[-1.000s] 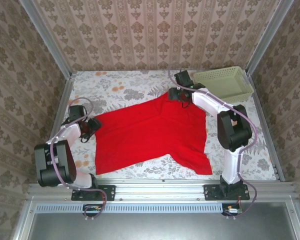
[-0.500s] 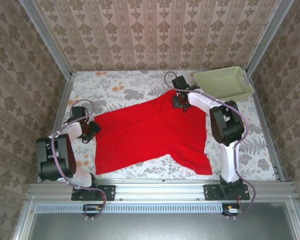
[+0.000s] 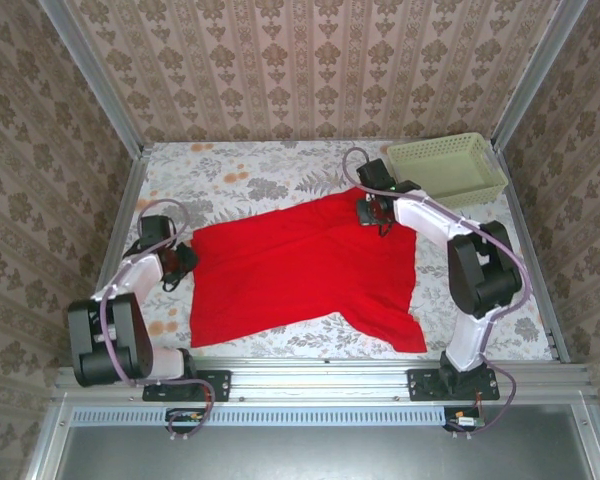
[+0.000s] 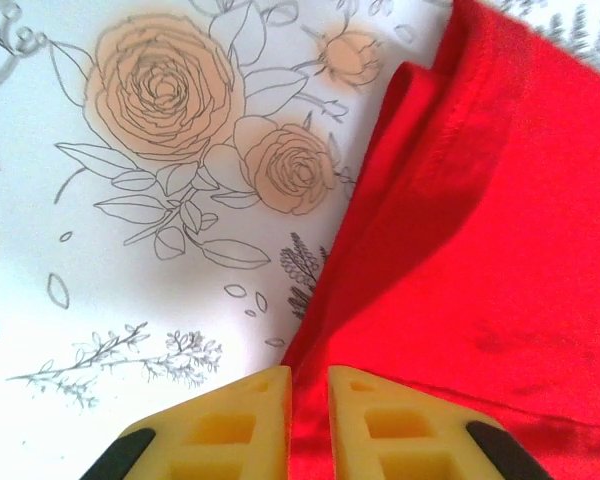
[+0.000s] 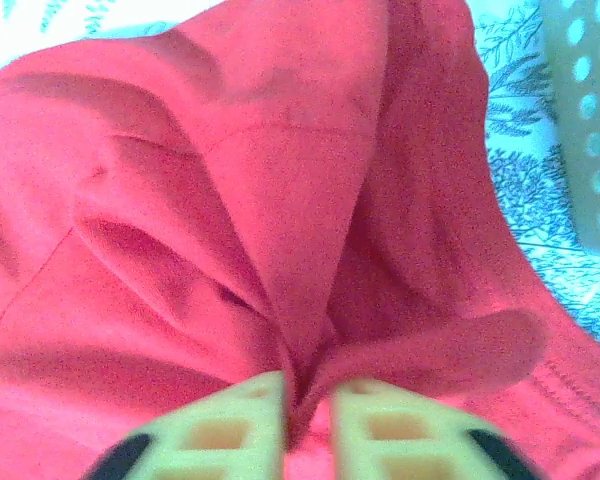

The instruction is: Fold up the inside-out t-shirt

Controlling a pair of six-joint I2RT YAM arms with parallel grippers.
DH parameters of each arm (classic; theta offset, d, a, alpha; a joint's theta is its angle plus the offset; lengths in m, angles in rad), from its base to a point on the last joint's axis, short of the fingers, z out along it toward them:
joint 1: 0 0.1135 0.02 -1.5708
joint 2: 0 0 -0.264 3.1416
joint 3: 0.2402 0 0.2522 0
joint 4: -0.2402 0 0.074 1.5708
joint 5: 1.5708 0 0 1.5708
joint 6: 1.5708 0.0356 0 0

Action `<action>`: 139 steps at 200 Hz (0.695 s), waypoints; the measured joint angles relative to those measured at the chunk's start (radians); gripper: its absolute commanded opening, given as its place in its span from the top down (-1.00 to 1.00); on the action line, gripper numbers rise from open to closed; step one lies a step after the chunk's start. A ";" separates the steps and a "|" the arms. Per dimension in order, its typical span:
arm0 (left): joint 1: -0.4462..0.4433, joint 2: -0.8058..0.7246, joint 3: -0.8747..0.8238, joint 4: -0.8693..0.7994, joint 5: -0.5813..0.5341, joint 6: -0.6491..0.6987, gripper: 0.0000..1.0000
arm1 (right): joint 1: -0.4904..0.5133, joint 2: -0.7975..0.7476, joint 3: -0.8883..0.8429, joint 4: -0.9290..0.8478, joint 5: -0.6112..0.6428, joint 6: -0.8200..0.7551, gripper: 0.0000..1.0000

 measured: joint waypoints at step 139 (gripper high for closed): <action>0.000 0.006 -0.071 -0.002 0.063 0.041 0.62 | -0.074 -0.055 -0.213 0.121 -0.193 0.123 0.14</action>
